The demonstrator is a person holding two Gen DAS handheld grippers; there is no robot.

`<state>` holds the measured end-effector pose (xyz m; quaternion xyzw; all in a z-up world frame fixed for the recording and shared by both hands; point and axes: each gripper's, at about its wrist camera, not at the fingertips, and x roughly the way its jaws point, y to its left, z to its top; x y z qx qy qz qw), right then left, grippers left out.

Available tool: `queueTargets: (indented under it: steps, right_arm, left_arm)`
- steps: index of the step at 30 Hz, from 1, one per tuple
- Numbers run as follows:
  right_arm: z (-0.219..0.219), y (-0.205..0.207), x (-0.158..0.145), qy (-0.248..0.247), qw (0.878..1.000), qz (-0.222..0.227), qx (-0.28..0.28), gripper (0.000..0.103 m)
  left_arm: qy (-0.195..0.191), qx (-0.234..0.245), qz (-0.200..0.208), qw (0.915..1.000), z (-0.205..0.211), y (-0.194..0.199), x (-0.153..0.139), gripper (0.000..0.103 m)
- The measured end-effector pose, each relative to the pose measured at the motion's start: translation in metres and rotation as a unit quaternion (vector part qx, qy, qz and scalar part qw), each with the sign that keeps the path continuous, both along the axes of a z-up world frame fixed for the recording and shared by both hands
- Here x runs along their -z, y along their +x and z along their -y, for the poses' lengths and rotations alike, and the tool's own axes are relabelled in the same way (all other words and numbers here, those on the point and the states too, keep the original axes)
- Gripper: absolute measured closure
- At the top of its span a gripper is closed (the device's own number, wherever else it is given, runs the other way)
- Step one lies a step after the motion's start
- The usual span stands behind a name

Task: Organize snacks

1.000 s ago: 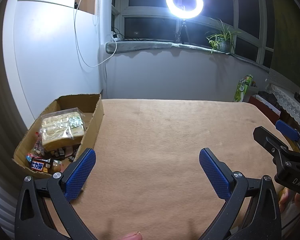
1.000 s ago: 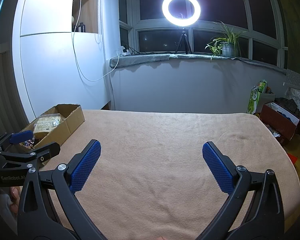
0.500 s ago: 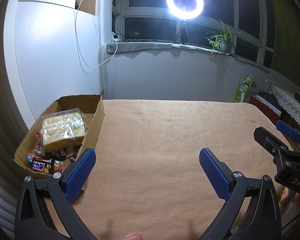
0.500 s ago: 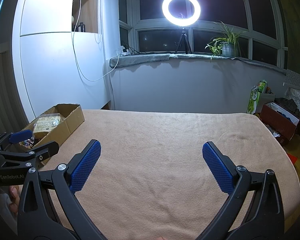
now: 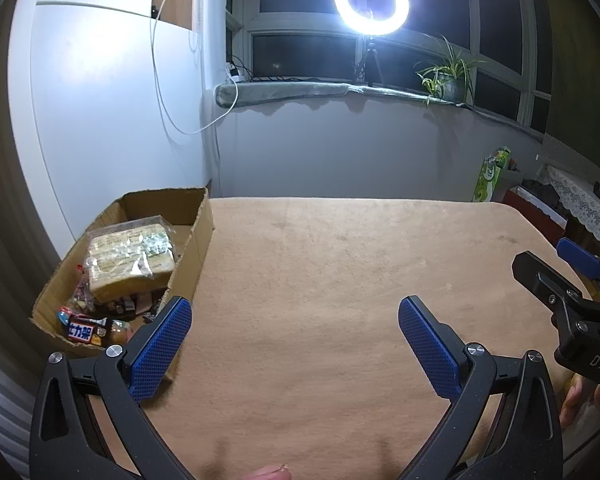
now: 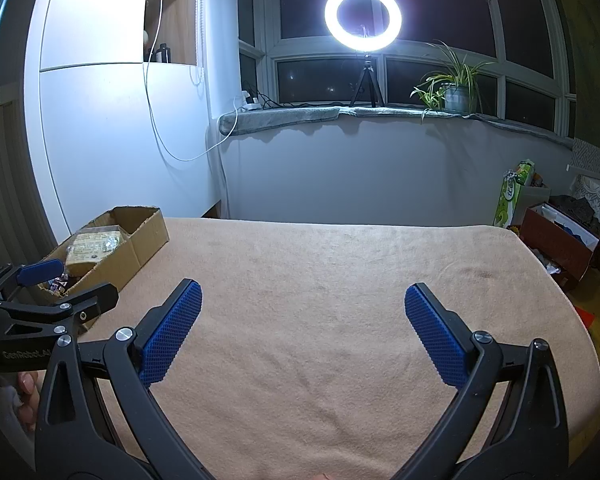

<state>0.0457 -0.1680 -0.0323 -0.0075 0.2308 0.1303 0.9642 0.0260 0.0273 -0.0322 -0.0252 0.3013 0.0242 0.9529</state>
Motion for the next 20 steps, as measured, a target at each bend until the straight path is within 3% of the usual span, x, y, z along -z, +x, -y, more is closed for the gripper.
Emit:
queueTargets:
  steps: [10,20]
  right_arm:
    - [0.0,0.0,0.0,0.0,1.0,0.0,0.0,0.0]
    - [0.001,0.0,0.001,0.0,1.0,0.0,0.001,0.0]
  left_arm:
    - [-0.038,0.011,-0.009,0.9992,-0.005,0.001,-0.003,0.0]
    - [0.005,-0.022,0.021,0.9995,0.0,-0.008,-0.006,0.0]
